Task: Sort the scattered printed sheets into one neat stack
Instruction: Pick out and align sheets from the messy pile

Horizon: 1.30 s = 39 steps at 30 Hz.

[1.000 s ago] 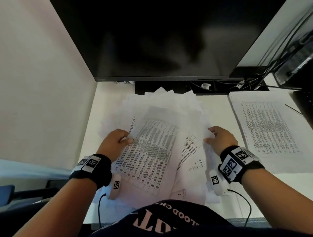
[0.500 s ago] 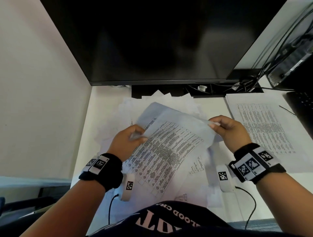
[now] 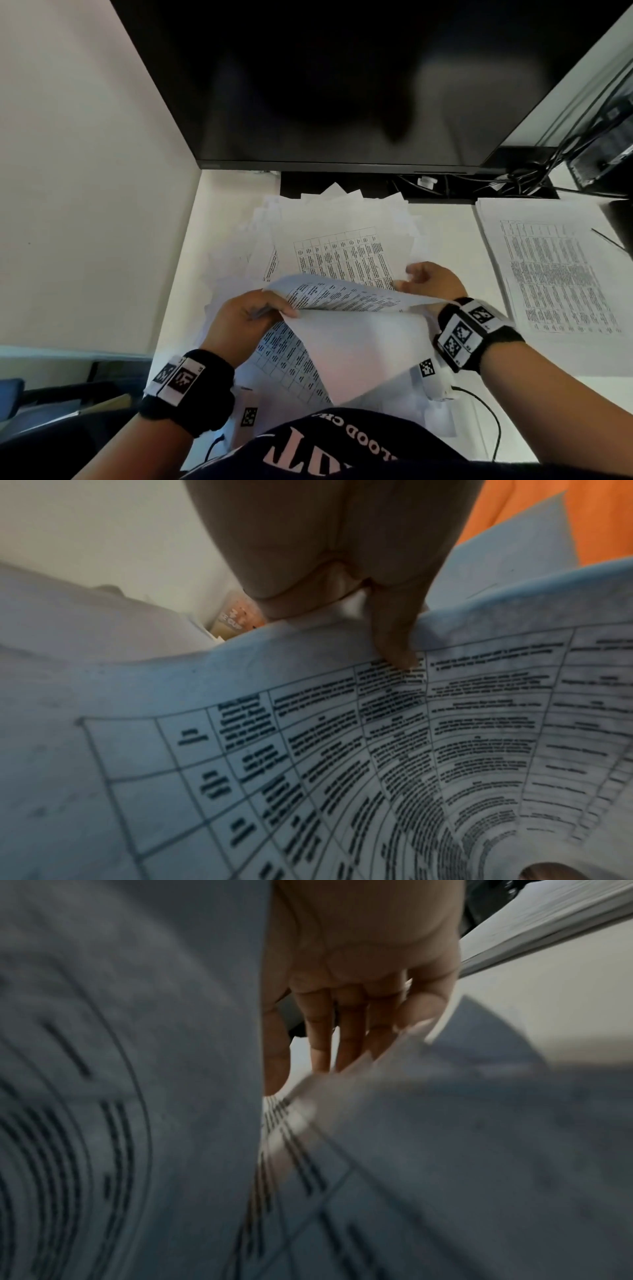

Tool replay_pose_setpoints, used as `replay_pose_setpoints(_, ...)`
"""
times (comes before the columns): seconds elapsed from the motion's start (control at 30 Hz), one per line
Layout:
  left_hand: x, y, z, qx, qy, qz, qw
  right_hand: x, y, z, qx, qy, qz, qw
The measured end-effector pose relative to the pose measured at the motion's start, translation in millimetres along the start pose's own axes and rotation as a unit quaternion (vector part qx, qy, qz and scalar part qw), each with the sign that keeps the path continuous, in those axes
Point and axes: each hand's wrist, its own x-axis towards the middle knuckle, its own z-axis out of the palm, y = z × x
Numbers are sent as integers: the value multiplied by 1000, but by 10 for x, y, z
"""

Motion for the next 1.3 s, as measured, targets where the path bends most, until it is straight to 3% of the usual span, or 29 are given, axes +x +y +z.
replay_pose_setpoints(0.13, -20, 27, -37, -14, 3, 13, 1000, 0, -72, 85, -87, 35, -7, 996)
replay_pose_setpoints(0.23, -60, 22, -41, -19, 8, 18, 1000, -21, -40, 21, -54, 78, 21, 995)
replay_pose_setpoints(0.4, -193, 65, -43, -23, -8, 35, 999, -77, 45, -213, -20, 145, -7, 989)
replay_pose_setpoints(0.53, -237, 76, -47, -17, 6, 33, 999, -159, 99, -299, 38, 129, -16, 991)
replay_pose_setpoints(0.73, 50, 281, -122, -43, 136, -25, 989, -234, 208, -246, 92, 87, -35, 991)
replay_pose_setpoints(0.83, 255, 196, -162, -41, 168, -66, 983, -313, 255, -214, 179, 52, -40, 982)
replay_pose_setpoints(0.93, 380, 78, -112, 17, 126, -98, 987, -363, 283, -212, 273, 31, -40, 961)
replay_pose_setpoints(1.13, 416, 14, 230, 45, 12, -155, 987, -495, 194, -129, 290, 11, -75, 954)
replay_pose_setpoints(1.3, 402, -22, 401, -3, 65, -163, 984, -636, 83, -65, 311, 83, -72, 944)
